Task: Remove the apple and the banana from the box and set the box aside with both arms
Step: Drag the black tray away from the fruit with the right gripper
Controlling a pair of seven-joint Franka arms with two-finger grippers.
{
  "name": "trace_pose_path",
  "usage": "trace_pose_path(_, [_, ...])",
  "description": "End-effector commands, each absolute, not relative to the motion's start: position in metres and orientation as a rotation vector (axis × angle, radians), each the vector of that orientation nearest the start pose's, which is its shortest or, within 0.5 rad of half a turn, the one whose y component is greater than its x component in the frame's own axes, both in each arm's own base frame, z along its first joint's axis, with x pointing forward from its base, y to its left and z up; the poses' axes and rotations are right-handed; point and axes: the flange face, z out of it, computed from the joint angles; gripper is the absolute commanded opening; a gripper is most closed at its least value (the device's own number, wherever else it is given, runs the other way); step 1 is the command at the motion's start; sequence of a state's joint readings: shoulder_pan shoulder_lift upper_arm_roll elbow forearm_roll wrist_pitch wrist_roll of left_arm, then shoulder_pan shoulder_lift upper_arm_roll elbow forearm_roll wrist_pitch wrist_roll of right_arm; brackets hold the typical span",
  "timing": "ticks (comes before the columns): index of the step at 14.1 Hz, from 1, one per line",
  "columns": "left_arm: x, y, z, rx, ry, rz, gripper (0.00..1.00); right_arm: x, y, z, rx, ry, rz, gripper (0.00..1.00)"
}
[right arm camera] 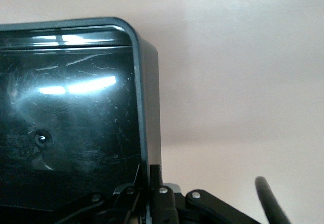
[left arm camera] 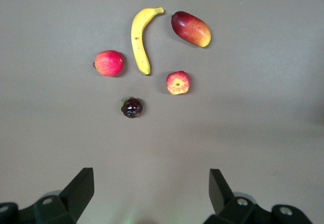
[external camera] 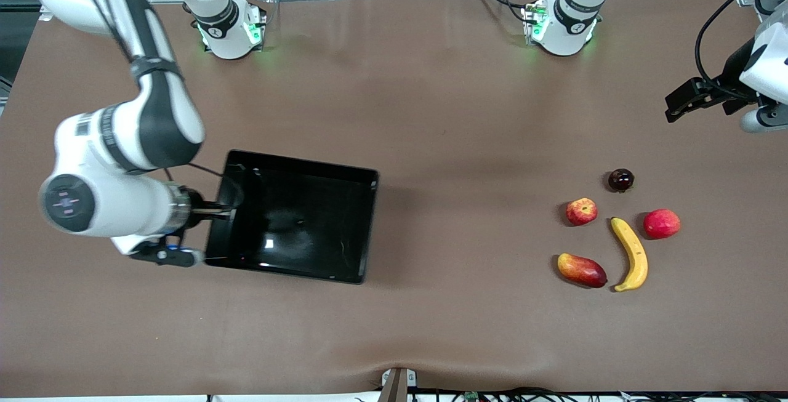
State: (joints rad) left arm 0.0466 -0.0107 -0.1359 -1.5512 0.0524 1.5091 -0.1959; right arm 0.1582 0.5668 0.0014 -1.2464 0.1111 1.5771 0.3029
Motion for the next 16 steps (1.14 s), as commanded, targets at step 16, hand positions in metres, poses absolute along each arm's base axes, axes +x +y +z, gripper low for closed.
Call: trace_pose_path(16, [0.541,-0.038,0.635,-3.078,-0.201,0.009,1.0,0.606,-0.213,0.278,-3.043,0.055,0.256,0.0])
